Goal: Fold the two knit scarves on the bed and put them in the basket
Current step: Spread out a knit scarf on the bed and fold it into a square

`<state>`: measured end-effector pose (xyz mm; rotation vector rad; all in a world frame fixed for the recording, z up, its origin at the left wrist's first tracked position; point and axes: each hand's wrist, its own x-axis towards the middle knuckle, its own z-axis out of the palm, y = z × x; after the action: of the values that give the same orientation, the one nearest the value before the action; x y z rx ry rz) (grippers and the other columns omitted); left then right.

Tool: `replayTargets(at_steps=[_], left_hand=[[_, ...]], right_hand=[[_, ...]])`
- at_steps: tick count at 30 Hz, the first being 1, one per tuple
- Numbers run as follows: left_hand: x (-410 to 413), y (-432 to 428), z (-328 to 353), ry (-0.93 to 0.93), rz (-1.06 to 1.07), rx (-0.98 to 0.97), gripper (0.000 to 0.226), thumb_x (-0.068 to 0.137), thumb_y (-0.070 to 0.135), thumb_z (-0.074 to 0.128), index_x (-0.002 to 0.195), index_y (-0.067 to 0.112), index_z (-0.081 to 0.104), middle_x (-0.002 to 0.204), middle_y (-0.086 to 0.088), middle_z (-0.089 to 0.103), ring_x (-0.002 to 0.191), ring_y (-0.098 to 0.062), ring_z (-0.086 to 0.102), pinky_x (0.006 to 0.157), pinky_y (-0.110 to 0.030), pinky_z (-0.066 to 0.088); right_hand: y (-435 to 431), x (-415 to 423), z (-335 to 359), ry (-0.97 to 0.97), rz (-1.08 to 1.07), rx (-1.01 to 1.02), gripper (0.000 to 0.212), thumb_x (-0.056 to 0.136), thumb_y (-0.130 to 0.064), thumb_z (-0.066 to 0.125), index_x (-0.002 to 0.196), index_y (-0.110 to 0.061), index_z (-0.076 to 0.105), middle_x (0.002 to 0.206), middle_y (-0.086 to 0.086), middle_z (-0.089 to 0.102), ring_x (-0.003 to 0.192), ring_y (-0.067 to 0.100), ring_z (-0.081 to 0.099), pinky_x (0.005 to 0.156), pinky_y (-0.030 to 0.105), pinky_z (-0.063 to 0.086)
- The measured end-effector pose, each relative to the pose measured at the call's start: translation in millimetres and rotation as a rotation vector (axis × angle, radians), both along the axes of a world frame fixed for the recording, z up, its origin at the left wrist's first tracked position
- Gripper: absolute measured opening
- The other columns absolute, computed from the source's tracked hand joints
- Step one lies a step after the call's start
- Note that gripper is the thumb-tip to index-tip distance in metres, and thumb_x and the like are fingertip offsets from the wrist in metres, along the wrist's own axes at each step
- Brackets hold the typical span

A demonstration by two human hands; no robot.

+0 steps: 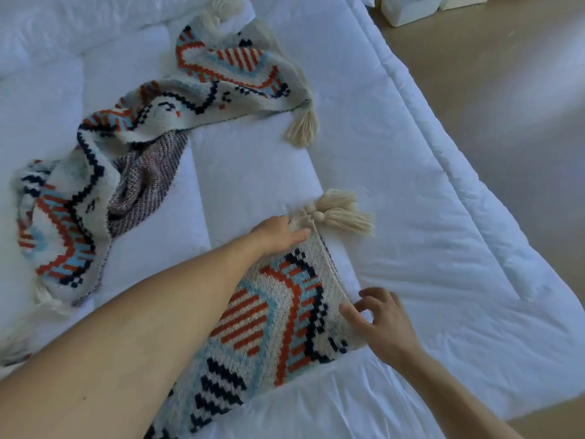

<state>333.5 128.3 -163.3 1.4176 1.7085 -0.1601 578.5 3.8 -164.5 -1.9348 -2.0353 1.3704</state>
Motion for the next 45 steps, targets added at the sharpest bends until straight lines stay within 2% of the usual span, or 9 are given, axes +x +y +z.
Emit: replayTargets(at_steps=[8, 11, 15, 22, 26, 29, 35, 41, 45], left_hand=[[24.4, 12.0, -6.0, -0.089, -0.040, -0.014, 0.043, 0.101, 0.044, 0.043, 0.121, 0.008, 0.055, 0.108, -0.009, 0.056, 0.102, -0.026, 0.056, 0.083, -0.032, 0.043], [28.9, 15.6, -4.1, -0.092, 0.021, 0.042, 0.035, 0.104, 0.037, 0.038, 0.114, 0.008, 0.056, 0.092, -0.005, 0.055, 0.083, -0.020, 0.053, 0.067, -0.030, 0.041], [36.6, 37.4, -2.5, -0.083, 0.196, 0.278, 0.031, 0.105, 0.035, 0.034, 0.098, 0.009, 0.048, 0.082, -0.001, 0.047, 0.074, -0.017, 0.043, 0.054, -0.029, 0.029], [53.4, 37.6, -20.2, -0.136, 0.128, 0.174, 0.049, 0.100, 0.041, 0.046, 0.136, 0.009, 0.046, 0.133, -0.014, 0.055, 0.120, -0.032, 0.052, 0.092, -0.035, 0.041], [40.5, 46.1, -26.5, 0.042, 0.011, 0.076, 0.072, 0.093, 0.065, 0.037, 0.136, 0.009, 0.049, 0.132, -0.014, 0.057, 0.114, -0.030, 0.055, 0.093, -0.038, 0.043], [44.0, 48.2, -27.0, 0.044, -0.128, 0.020, 0.061, 0.099, 0.058, 0.032, 0.135, 0.011, 0.048, 0.119, -0.011, 0.059, 0.103, -0.025, 0.054, 0.089, -0.036, 0.045], [67.8, 58.9, -26.8, 0.134, -0.146, 0.348, 0.049, 0.098, 0.059, 0.030, 0.113, 0.016, 0.049, 0.099, -0.004, 0.062, 0.087, -0.026, 0.059, 0.072, -0.035, 0.047], [60.3, 27.8, -33.8, 0.286, -0.104, 0.605, 0.059, 0.092, 0.052, 0.047, 0.130, 0.007, 0.043, 0.125, -0.013, 0.054, 0.115, -0.031, 0.051, 0.095, -0.043, 0.041], [36.7, -42.8, -26.3, 0.259, -0.047, 0.796, 0.070, 0.095, 0.053, 0.028, 0.143, 0.003, 0.036, 0.144, -0.017, 0.042, 0.133, -0.031, 0.038, 0.109, -0.052, 0.032]], right_hand=[[-47.9, 27.3, -22.8, 0.040, 0.124, 0.004, 0.076, 0.077, -0.083, 0.026, 0.115, -0.031, 0.067, 0.153, -0.009, 0.027, 0.138, 0.016, 0.018, 0.113, 0.036, 0.028], [-38.5, 26.6, -15.9, 0.051, 0.037, -0.007, 0.100, 0.069, -0.092, 0.007, 0.094, -0.020, 0.072, 0.134, -0.009, 0.047, 0.123, 0.011, 0.031, 0.099, 0.022, 0.029], [-18.0, 36.6, -5.7, 0.039, -0.263, 0.016, 0.059, 0.087, -0.069, 0.042, 0.070, -0.020, 0.071, 0.100, -0.012, 0.055, 0.090, 0.010, 0.052, 0.075, 0.031, 0.041], [0.0, 46.2, -18.2, -0.174, -0.175, -0.091, 0.060, 0.085, -0.073, 0.045, 0.064, -0.017, 0.057, 0.085, -0.002, 0.051, 0.071, 0.016, 0.055, 0.062, 0.032, 0.041], [12.0, 38.6, -18.1, -0.123, -0.129, -0.108, 0.051, 0.093, -0.064, 0.041, 0.068, -0.022, 0.057, 0.094, -0.002, 0.049, 0.074, 0.014, 0.054, 0.067, 0.030, 0.043], [8.2, 32.9, -23.5, -0.190, -0.023, -0.131, 0.055, 0.097, -0.059, 0.036, 0.066, -0.018, 0.054, 0.095, 0.003, 0.051, 0.076, 0.021, 0.055, 0.069, 0.032, 0.044], [8.2, 47.9, -21.6, -0.367, -0.180, -0.032, 0.056, 0.095, -0.063, 0.034, 0.068, -0.017, 0.046, 0.071, 0.004, 0.059, 0.072, 0.028, 0.059, 0.061, 0.035, 0.046], [22.5, 37.7, -24.5, -0.324, -0.209, -0.029, 0.064, 0.087, -0.074, 0.035, 0.124, -0.022, 0.040, 0.102, 0.002, 0.070, 0.096, 0.026, 0.065, 0.074, 0.036, 0.048], [43.0, 13.3, -26.6, -0.269, -0.136, -0.039, 0.066, 0.091, -0.069, 0.037, 0.129, -0.015, 0.045, 0.119, 0.007, 0.060, 0.100, 0.026, 0.060, 0.081, 0.037, 0.050]])
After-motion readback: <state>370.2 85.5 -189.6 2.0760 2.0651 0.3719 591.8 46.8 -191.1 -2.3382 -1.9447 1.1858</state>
